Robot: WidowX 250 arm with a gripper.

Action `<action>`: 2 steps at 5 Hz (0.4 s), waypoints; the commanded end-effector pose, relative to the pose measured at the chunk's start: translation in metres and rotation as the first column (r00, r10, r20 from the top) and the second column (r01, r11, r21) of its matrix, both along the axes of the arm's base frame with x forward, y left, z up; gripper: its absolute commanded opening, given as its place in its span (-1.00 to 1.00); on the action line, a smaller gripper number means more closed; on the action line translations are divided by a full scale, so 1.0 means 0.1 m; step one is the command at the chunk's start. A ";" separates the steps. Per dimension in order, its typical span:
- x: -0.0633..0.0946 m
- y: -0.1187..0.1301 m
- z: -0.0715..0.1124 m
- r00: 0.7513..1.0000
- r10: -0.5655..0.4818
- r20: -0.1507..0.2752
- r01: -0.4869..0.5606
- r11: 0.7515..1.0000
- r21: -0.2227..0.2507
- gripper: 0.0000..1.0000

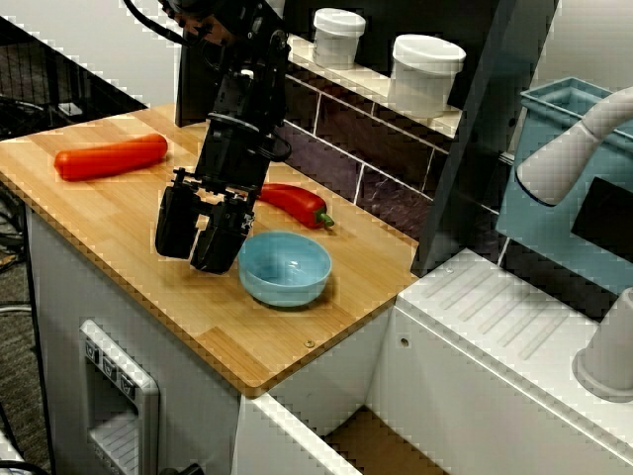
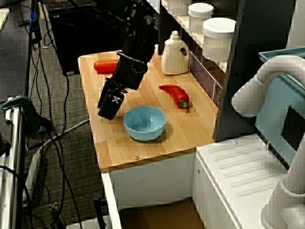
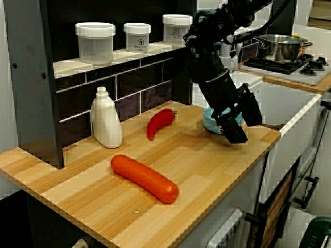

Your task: Push into sink

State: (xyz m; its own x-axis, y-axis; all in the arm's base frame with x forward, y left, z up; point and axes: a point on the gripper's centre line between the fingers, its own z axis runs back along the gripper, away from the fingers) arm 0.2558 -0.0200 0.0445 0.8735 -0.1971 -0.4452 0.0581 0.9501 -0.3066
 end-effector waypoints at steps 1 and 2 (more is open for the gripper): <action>0.00 0.00 0.00 1.000 0.000 0.000 0.000 1.000 0.000 1.00; -0.21 0.23 0.49 0.992 -0.121 0.027 0.122 0.992 -0.034 1.00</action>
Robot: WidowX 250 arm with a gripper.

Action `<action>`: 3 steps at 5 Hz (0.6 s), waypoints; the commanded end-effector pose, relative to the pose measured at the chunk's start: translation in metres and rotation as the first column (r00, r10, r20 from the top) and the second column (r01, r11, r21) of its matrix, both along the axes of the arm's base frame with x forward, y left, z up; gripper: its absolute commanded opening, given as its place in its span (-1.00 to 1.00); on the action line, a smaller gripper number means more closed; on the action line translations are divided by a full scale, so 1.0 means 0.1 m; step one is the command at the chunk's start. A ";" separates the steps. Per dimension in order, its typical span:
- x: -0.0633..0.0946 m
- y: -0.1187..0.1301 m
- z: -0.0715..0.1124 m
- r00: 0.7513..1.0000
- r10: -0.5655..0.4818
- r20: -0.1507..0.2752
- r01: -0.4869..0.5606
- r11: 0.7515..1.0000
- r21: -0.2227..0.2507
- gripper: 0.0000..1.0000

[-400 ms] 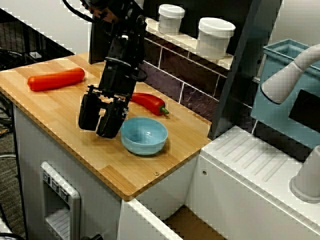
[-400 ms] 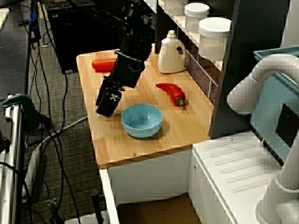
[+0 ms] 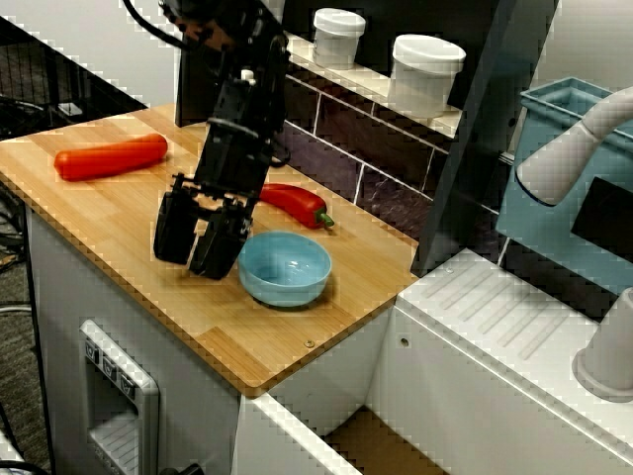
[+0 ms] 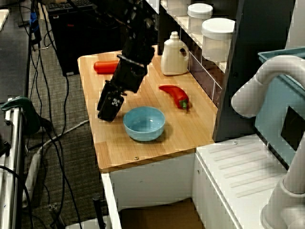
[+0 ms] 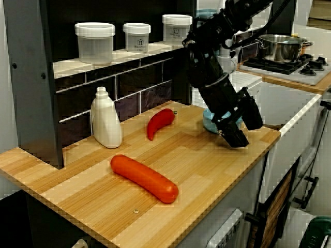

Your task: Push into sink

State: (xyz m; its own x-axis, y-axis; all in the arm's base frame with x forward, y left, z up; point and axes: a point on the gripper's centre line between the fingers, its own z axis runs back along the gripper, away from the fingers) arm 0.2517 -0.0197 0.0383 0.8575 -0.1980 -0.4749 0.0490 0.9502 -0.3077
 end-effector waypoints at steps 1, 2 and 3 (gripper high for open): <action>-0.40 0.36 1.00 0.982 -0.175 0.074 0.182 0.978 -0.106 1.00; -0.48 0.47 1.24 0.980 -0.175 0.095 0.186 0.975 -0.124 1.00; -0.43 0.57 1.09 0.954 -0.130 0.270 0.166 0.980 -0.113 1.00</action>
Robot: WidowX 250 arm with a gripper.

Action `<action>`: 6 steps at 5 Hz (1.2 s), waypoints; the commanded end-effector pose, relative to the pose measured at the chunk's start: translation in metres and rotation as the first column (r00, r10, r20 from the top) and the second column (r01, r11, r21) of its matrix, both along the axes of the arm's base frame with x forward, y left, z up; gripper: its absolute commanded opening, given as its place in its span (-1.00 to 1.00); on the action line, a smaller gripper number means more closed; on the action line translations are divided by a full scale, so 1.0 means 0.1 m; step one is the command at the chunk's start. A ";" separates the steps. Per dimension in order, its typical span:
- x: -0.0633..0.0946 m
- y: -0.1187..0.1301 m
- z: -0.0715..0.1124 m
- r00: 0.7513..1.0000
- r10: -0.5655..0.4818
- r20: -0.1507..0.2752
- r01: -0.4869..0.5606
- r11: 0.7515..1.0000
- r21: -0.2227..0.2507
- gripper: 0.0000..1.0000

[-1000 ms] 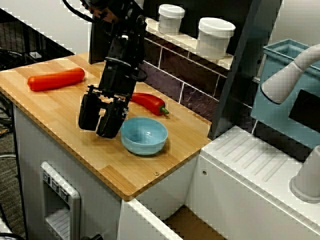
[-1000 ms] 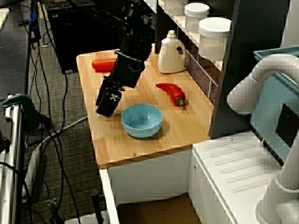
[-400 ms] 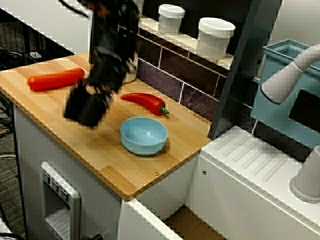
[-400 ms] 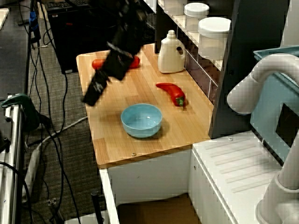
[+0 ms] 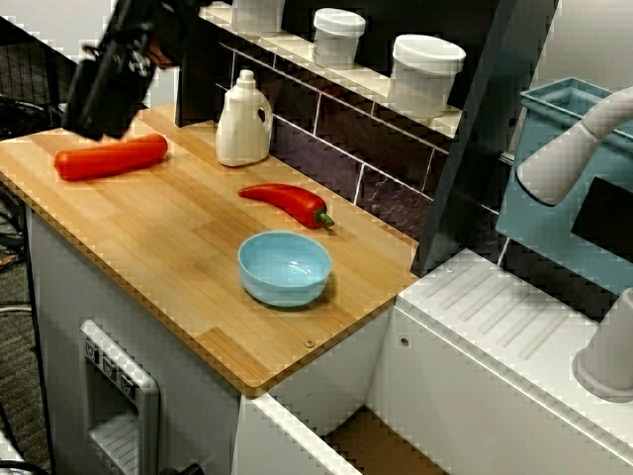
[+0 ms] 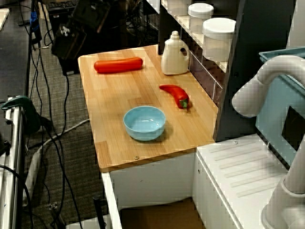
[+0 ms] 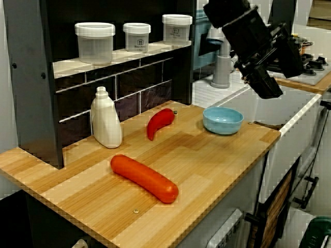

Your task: Push into sink

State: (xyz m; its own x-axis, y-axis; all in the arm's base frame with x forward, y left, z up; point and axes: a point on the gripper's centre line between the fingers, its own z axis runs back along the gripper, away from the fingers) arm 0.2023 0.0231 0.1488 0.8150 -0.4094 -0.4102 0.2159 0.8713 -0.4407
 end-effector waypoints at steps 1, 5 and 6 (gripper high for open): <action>0.22 0.18 -0.39 0.905 0.189 0.382 -0.191 0.981 -0.032 1.00; 0.63 -0.06 -0.19 0.714 0.352 0.606 -0.422 0.906 -0.028 1.00; 0.65 -0.08 -0.24 0.765 0.300 0.570 -0.352 0.936 -0.020 1.00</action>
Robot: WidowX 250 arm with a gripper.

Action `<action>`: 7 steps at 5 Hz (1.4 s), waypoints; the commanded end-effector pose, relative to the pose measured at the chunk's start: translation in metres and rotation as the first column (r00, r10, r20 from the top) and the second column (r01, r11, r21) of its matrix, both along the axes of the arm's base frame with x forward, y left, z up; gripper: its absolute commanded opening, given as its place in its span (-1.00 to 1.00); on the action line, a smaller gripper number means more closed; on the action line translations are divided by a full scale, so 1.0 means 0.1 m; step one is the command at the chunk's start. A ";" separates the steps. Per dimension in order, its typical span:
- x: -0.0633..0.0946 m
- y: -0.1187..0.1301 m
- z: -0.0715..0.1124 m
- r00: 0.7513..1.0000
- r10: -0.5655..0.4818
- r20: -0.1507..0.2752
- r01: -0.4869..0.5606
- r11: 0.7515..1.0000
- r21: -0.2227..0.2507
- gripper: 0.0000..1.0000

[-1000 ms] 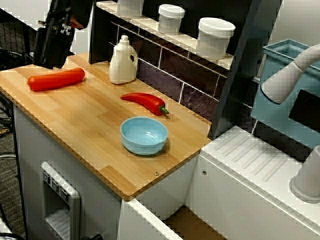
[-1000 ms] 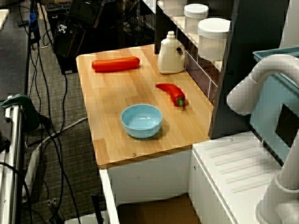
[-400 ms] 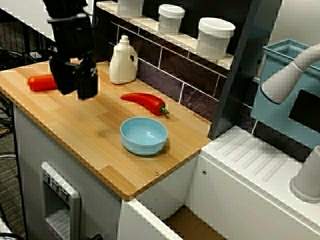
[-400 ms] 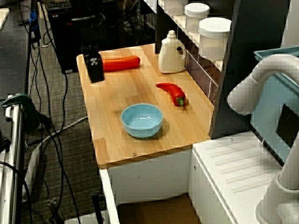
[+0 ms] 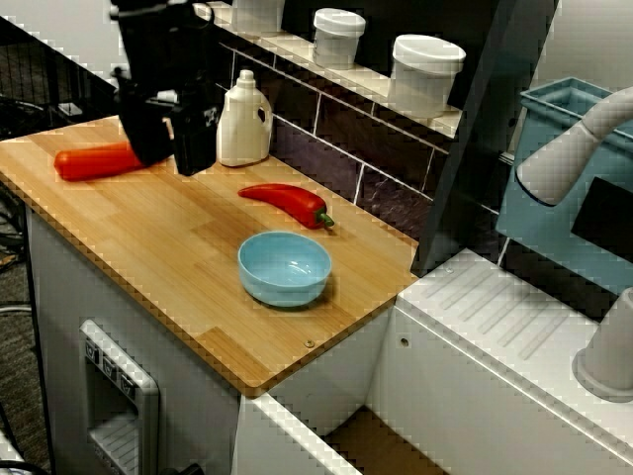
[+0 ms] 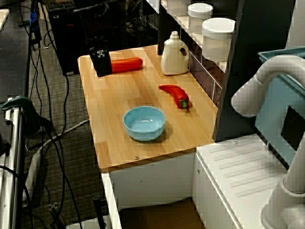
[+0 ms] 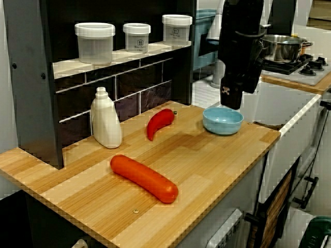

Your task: Push into sink

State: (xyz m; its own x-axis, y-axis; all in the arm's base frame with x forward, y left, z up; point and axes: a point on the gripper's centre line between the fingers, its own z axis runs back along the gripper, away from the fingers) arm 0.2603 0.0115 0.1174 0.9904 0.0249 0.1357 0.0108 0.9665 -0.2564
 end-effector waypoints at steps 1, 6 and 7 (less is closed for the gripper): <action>0.11 -0.03 -0.04 0.997 -0.076 -0.010 0.076 0.997 -0.004 1.00; 0.17 -0.95 -0.20 0.996 -0.034 -0.077 0.029 0.997 -0.066 1.00; 0.19 -1.01 -0.25 0.996 -0.033 -0.087 0.028 0.998 -0.061 1.00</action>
